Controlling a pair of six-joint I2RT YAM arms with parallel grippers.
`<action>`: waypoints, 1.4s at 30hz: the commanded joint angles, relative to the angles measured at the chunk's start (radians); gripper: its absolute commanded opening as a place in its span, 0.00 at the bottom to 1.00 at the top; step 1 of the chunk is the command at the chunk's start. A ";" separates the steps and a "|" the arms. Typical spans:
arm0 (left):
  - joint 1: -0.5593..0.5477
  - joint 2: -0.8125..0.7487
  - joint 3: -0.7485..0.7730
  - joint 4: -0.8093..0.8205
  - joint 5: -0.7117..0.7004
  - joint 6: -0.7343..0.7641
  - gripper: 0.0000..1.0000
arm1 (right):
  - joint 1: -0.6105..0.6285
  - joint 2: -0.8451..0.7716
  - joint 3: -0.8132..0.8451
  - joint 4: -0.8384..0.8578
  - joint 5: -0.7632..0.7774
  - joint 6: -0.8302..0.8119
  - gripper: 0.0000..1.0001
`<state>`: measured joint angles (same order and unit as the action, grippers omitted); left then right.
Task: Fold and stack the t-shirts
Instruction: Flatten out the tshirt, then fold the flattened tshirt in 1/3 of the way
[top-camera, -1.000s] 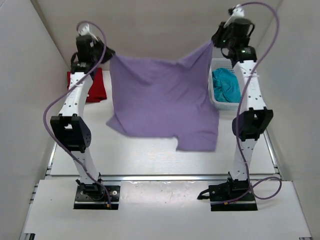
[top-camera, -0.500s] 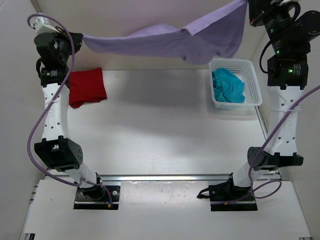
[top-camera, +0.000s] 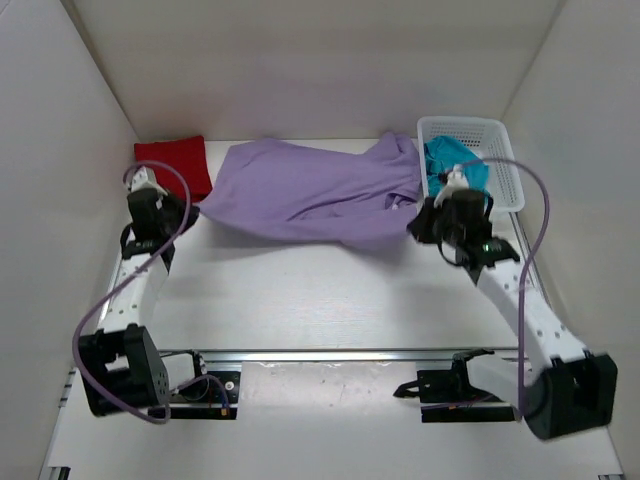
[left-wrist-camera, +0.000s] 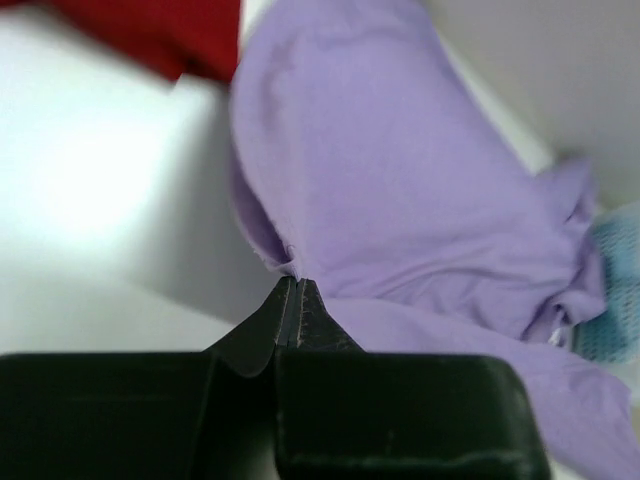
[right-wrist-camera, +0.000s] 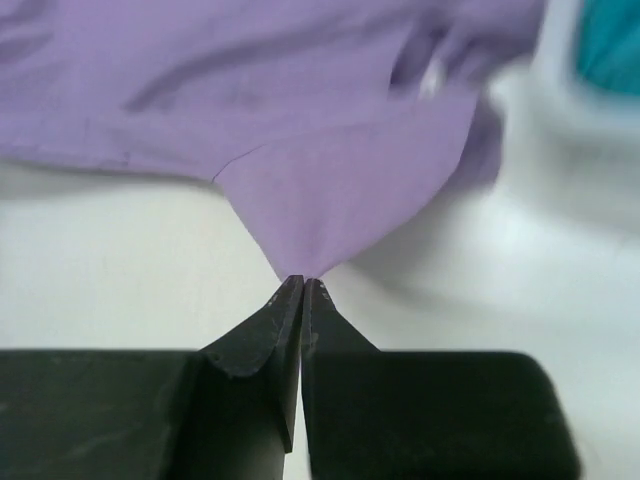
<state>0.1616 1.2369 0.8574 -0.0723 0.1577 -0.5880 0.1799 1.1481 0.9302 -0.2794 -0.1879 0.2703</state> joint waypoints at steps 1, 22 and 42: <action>-0.005 -0.120 -0.099 0.025 -0.018 0.047 0.00 | 0.050 -0.226 -0.143 -0.007 0.079 0.078 0.01; 0.062 -0.413 -0.339 -0.226 0.137 0.114 0.00 | 0.256 -0.788 -0.306 -0.628 0.142 0.396 0.00; 0.052 0.231 -0.068 0.140 0.014 -0.144 0.00 | -0.048 0.224 0.027 0.176 0.151 0.103 0.00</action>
<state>0.2146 1.4425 0.7181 0.0257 0.2058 -0.7227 0.1360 1.3205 0.8722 -0.2428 -0.0597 0.4072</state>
